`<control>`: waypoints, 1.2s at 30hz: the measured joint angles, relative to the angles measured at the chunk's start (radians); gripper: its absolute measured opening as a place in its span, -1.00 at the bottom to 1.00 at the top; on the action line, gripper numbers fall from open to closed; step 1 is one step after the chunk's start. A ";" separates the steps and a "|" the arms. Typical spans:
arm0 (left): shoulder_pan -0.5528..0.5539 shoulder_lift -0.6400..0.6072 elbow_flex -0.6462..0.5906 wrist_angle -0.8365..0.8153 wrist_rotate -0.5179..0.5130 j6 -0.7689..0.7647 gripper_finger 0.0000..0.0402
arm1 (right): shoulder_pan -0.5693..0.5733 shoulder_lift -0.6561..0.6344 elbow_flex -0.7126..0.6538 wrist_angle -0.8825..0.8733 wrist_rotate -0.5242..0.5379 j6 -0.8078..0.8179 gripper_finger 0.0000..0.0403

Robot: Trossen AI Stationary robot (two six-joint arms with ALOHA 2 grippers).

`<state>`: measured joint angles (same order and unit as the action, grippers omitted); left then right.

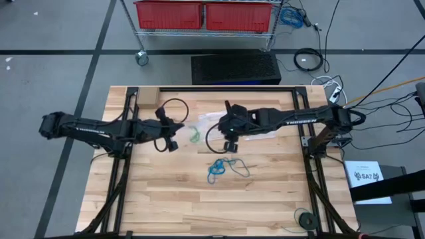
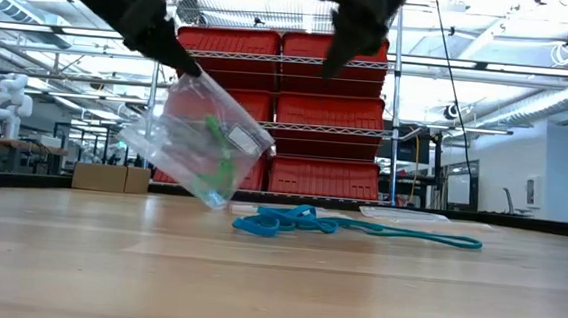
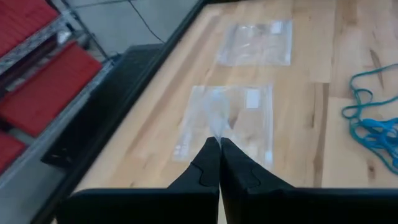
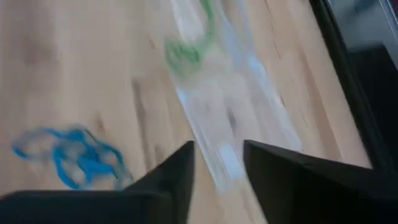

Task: Sort rubber bands
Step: Close the left transparent zip bag

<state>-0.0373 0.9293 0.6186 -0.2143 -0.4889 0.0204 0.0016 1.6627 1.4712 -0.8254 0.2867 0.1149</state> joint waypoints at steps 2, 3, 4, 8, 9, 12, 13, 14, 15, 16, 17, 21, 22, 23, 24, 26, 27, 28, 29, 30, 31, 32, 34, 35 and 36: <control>-0.042 0.000 0.029 -0.033 -0.053 -0.004 -1.00 | 0.003 0.001 -0.005 -0.052 0.003 0.009 -0.71; -0.065 0.000 0.048 -0.051 -0.081 -0.002 -1.00 | 0.006 0.001 -0.014 -0.055 0.002 0.013 -0.83; -0.089 0.000 0.064 -0.064 -0.109 0.004 -1.00 | 0.009 0.001 -0.028 -0.051 0.002 0.015 -0.91; -0.170 0.000 0.115 -0.107 -0.183 0.016 -1.00 | 0.028 0.002 -0.100 0.003 -0.003 0.017 -0.96; -0.182 0.000 0.130 -0.129 -0.187 0.011 -1.00 | 0.032 0.002 -0.120 0.030 -0.005 0.015 -0.98; -0.207 0.022 0.152 -0.224 -0.185 -0.050 -1.00 | 0.042 0.003 -0.189 0.141 -0.062 0.012 -0.99; -0.212 0.032 0.153 -0.264 -0.174 -0.083 -1.00 | 0.045 0.003 -0.212 0.189 -0.087 0.011 -0.99; -0.215 0.047 0.153 -0.298 -0.158 -0.120 -1.00 | 0.048 0.003 -0.237 0.238 -0.112 0.008 -1.00; -0.216 0.068 0.153 -0.332 -0.140 -0.159 -1.00 | 0.051 0.003 -0.262 0.283 -0.131 0.008 -1.00; -0.216 0.092 0.153 -0.368 -0.121 -0.202 -1.00 | 0.055 0.003 -0.286 0.318 -0.149 0.011 -1.00; -0.218 0.118 0.153 -0.401 -0.103 -0.239 -1.00 | 0.058 0.003 -0.309 0.349 -0.160 0.017 -1.00; -0.234 0.254 0.153 -0.426 -0.001 -0.323 -1.00 | 0.079 0.003 -0.384 0.467 -0.175 0.063 -1.00; -0.238 0.290 0.153 -0.412 0.032 -0.327 -1.00 | 0.084 0.003 -0.399 0.489 -0.190 0.075 -1.00; -0.242 0.327 0.153 -0.391 0.071 -0.328 -1.00 | 0.090 0.003 -0.410 0.514 -0.196 0.088 -1.00; -0.247 0.360 0.153 -0.361 0.110 -0.327 -1.00 | 0.095 0.003 -0.419 0.541 -0.212 0.099 -1.00; -0.253 0.429 0.153 -0.295 0.195 -0.309 -1.00 | 0.102 0.003 -0.432 0.578 -0.241 0.111 -1.00; -0.255 0.463 0.153 -0.252 0.221 -0.295 -0.99 | 0.107 0.003 -0.434 0.583 -0.256 0.113 -1.00; -0.257 0.492 0.153 -0.208 0.233 -0.277 -0.97 | 0.111 0.003 -0.435 0.588 -0.269 0.113 -1.00; -0.260 0.521 0.153 -0.161 0.242 -0.252 -0.94 | 0.115 0.003 -0.435 0.593 -0.279 0.113 -1.00; -0.261 0.546 0.153 -0.124 0.261 -0.224 -0.90 | 0.119 0.003 -0.435 0.599 -0.292 0.112 -1.00; -0.261 0.569 0.153 -0.096 0.282 -0.193 -0.85 | 0.123 0.003 -0.435 0.602 -0.300 0.112 -1.00; -0.260 0.590 0.153 -0.072 0.305 -0.169 -0.79 | 0.127 0.003 -0.435 0.604 -0.311 0.112 -1.00; -0.251 0.616 0.153 -0.045 0.353 -0.162 -0.66 | 0.134 0.003 -0.435 0.612 -0.323 0.112 -1.00; -0.244 0.623 0.153 -0.041 0.379 -0.165 -0.59 | 0.139 0.003 -0.435 0.615 -0.327 0.111 -1.00; -0.237 0.628 0.153 -0.039 0.401 -0.168 -0.52 | 0.142 0.003 -0.435 0.613 -0.331 0.111 -1.00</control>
<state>-0.2742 1.5575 0.7715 -0.2529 -0.0879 -0.1480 0.1437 1.6661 1.0359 -0.2120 -0.0447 0.2259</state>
